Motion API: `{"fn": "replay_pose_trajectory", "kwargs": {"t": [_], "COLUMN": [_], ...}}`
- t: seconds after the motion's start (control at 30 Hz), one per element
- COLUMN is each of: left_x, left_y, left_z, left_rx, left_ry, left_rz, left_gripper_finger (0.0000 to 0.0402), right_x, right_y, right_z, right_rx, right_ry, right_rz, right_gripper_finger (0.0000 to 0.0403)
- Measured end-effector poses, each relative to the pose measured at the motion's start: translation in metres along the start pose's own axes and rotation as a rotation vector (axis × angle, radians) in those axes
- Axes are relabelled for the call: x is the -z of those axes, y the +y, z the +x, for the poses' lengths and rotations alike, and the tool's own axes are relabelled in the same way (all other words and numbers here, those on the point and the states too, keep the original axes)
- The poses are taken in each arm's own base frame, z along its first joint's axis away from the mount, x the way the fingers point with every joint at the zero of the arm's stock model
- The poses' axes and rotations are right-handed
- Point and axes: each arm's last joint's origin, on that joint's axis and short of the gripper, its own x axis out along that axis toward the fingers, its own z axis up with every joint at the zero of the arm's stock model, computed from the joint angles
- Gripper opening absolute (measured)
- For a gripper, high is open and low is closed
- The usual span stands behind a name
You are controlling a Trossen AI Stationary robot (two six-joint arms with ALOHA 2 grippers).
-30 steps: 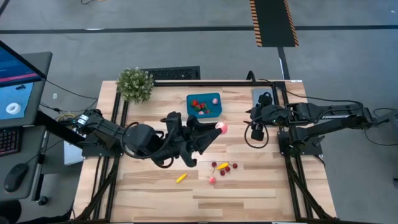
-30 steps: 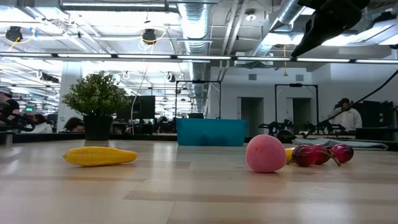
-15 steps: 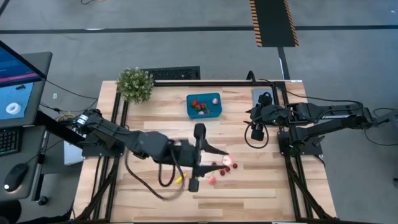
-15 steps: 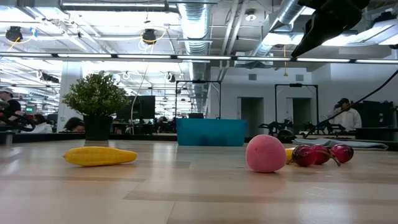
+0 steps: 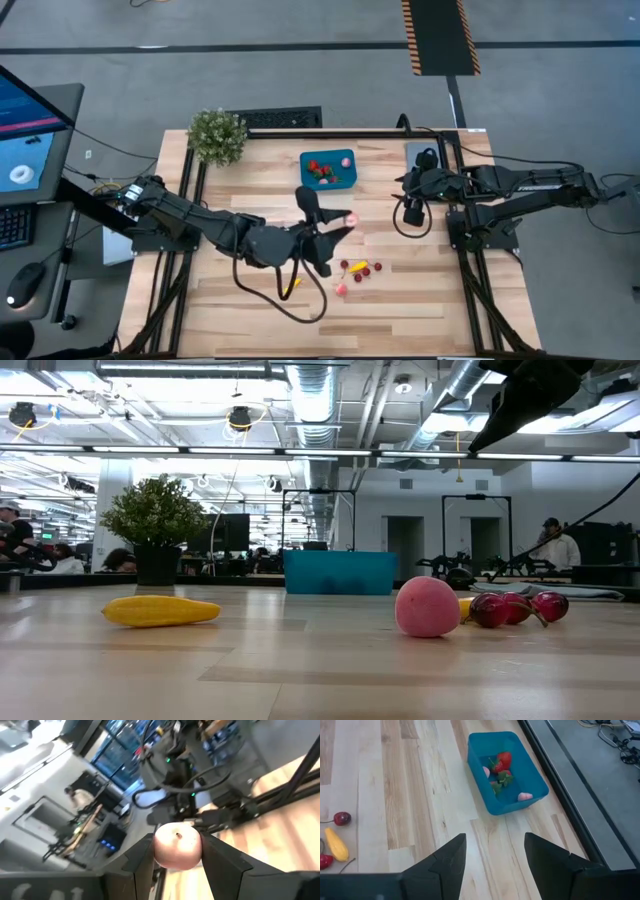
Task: Pick and placing Produce into tupperware
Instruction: Put the top peach into the blue bin
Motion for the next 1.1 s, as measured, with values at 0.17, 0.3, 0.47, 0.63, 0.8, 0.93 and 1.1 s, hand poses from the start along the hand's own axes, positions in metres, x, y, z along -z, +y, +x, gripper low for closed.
{"fn": "replay_pose_trajectory", "kwargs": {"t": [0.17, 0.3, 0.47, 0.63, 0.8, 0.93, 1.1], "left_x": [0.003, 0.013, 0.041, 0.078, 0.109, 0.132, 0.161], "left_y": [0.004, 0.013, 0.027, 0.046, 0.055, 0.056, 0.050], "left_z": [0.003, 0.011, 0.031, 0.057, 0.082, 0.103, 0.128], "left_rx": [-0.070, -0.166, -0.208, -0.143, -0.136, -0.104, -0.049], "left_ry": [0.047, 0.131, 0.253, 0.388, 0.509, 0.580, 0.666], "left_rz": [-0.055, -0.125, -0.310, -0.528, -0.636, -0.675, -0.699], "left_gripper_finger": [0.0139, 0.0139, 0.0139, 0.0139, 0.0139, 0.0139, 0.0139], "right_x": [0.000, 0.000, 0.000, 0.000, 0.000, 0.000, -0.001], "right_y": [0.000, 0.000, 0.000, 0.000, 0.000, 0.000, 0.000], "right_z": [0.000, 0.000, 0.000, 0.000, 0.000, 0.000, 0.000], "right_rx": [0.000, 0.000, 0.000, 0.000, 0.000, 0.000, 0.000], "right_ry": [0.000, 0.000, 0.001, 0.000, 0.000, -0.004, -0.005], "right_rz": [0.000, 0.000, 0.000, 0.001, 0.001, 0.002, 0.003], "right_gripper_finger": [0.0225, 0.0225, 0.0225, 0.0225, 0.0225, 0.0225, 0.0225]}}
